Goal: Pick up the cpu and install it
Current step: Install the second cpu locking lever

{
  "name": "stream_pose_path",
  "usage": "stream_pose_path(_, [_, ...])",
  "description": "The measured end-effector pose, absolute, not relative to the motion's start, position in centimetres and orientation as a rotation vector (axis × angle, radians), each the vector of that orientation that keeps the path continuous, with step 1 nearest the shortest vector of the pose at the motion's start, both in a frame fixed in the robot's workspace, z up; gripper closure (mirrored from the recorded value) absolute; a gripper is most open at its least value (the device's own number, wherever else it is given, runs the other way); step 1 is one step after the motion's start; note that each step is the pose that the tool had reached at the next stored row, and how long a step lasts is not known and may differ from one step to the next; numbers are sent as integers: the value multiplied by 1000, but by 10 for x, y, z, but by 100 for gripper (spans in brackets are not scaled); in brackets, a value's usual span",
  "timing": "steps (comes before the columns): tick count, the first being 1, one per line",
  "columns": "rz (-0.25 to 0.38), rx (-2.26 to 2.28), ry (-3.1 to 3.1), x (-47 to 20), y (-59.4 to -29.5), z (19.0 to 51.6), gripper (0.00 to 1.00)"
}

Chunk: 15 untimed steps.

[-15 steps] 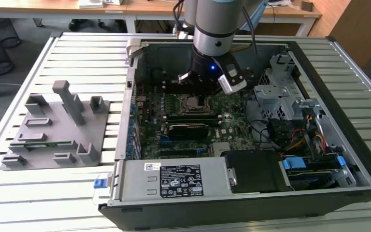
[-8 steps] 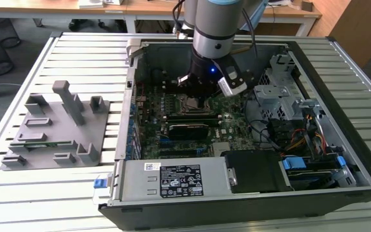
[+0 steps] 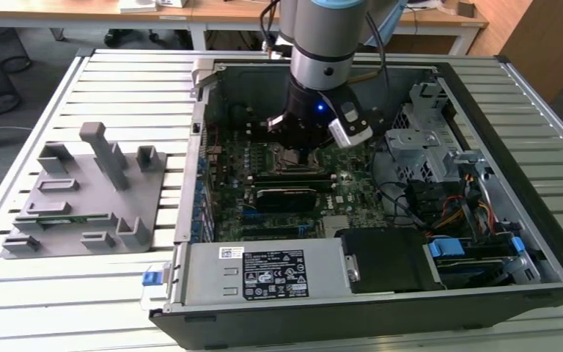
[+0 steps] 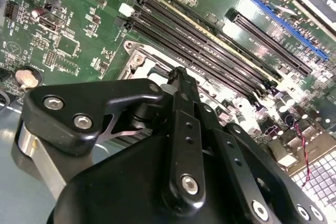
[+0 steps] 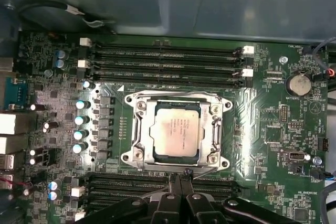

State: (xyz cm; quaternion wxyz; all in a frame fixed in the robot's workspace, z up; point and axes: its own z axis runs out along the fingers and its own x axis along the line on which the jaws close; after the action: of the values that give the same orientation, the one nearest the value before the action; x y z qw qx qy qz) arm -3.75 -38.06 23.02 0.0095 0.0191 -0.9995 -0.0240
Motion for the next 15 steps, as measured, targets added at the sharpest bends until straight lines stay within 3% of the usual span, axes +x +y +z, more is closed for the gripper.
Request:
stream_pose_path(4, [-132,60,-3120,-39,-384,230,89])
stream_pose_path(15, [-134,60,-3120,-49,-391,230,89])
